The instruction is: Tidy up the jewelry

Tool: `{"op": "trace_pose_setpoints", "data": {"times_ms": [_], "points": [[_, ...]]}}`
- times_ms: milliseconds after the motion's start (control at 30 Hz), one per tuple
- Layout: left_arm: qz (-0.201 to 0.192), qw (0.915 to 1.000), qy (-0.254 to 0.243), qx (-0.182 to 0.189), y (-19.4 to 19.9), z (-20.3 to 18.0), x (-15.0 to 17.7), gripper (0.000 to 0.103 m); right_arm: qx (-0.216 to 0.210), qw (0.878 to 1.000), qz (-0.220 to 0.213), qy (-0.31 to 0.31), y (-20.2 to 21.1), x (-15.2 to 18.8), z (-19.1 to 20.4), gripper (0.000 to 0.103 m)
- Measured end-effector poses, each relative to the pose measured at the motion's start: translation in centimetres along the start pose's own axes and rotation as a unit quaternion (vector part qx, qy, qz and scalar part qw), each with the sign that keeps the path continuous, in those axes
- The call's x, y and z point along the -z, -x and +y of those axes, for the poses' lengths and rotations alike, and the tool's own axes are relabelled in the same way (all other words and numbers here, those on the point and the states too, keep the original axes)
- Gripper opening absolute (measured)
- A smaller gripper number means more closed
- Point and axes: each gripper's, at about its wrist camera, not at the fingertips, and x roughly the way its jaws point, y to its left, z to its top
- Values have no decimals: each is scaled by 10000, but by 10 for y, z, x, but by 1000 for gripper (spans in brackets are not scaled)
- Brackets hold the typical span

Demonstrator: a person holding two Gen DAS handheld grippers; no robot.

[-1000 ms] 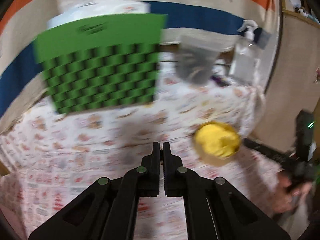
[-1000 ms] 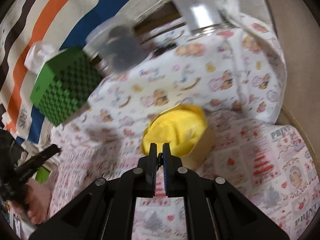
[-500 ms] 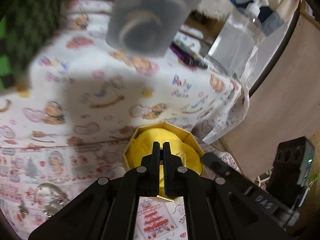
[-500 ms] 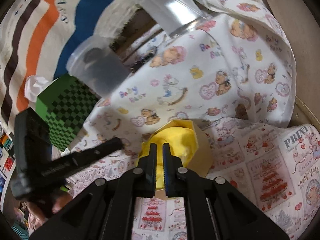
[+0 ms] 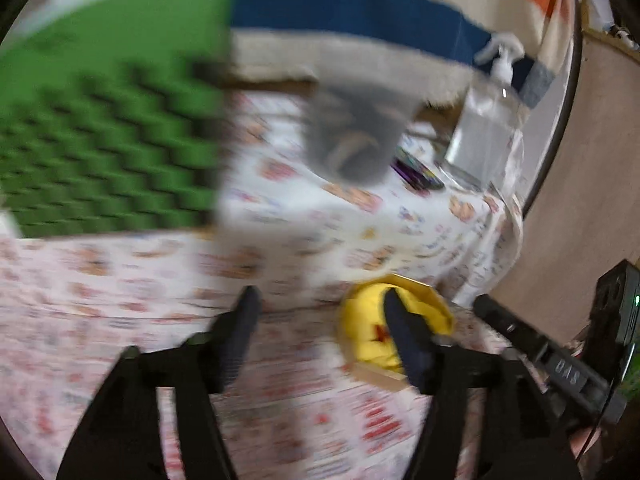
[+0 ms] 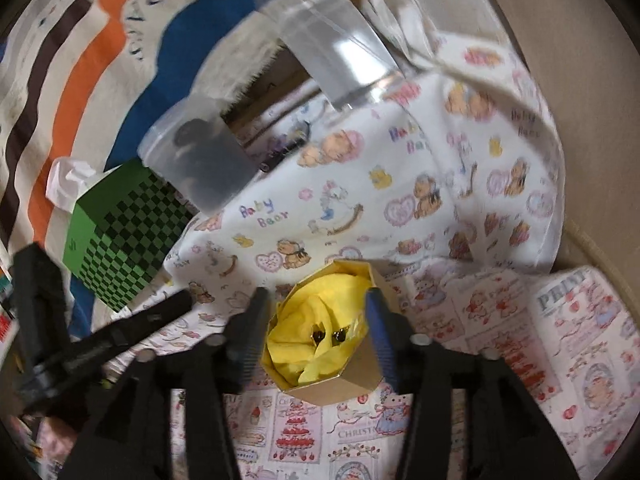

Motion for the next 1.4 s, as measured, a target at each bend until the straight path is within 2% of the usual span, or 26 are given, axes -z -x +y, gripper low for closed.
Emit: {"op": "trace_pose_setpoints", "data": {"times_ms": [67, 133, 167, 233, 300, 467, 533, 633, 767, 933, 1067, 1167, 1400], "points": [[-196, 9990, -98, -402, 22, 11, 6, 85, -9, 9999, -35, 125, 4, 1, 6, 59], [-236, 9937, -270, -1065, 38, 20, 12, 87, -86, 9997, -6, 238, 5, 2, 15, 62], [-307, 9905, -413, -1275, 43, 21, 16, 89, -127, 9994, 29, 312, 6, 4, 20, 64], [-363, 9878, -582, -1401, 50, 29, 26, 93, -167, 9989, 69, 437, 8, 8, 27, 67], [-337, 9860, -484, -1560, 52, 40, 34, 95, -197, 9979, 104, 611, 8, 15, 36, 69], [-29, 9898, -117, -1421, 41, 70, 51, 95, -280, 9960, 371, 769, 6, 31, 51, 70], [-7, 9887, 34, -1498, 39, 81, 58, 95, -283, 9954, 370, 843, 7, 33, 56, 70], [294, 9891, -95, -1443, 31, 85, 64, 95, -196, 9950, 347, 915, 7, 37, 60, 73], [426, 9872, -95, -1533, 24, 90, 69, 94, -131, 9940, 466, 977, 1, 41, 64, 73], [701, 9884, 9, -1348, 8, 102, 74, 78, 87, 9915, 569, 1169, -6, 47, 68, 74], [1017, 9864, 234, -1267, -5, 115, 80, 57, 141, 9926, 594, 1052, -8, 45, 62, 75], [1209, 9853, 339, -1159, -13, 119, 83, 51, 204, 9928, 615, 1005, -10, 45, 59, 75], [1406, 9830, 494, -1071, -24, 125, 89, 28, 290, 9924, 649, 1005, -12, 44, 58, 75]]}}
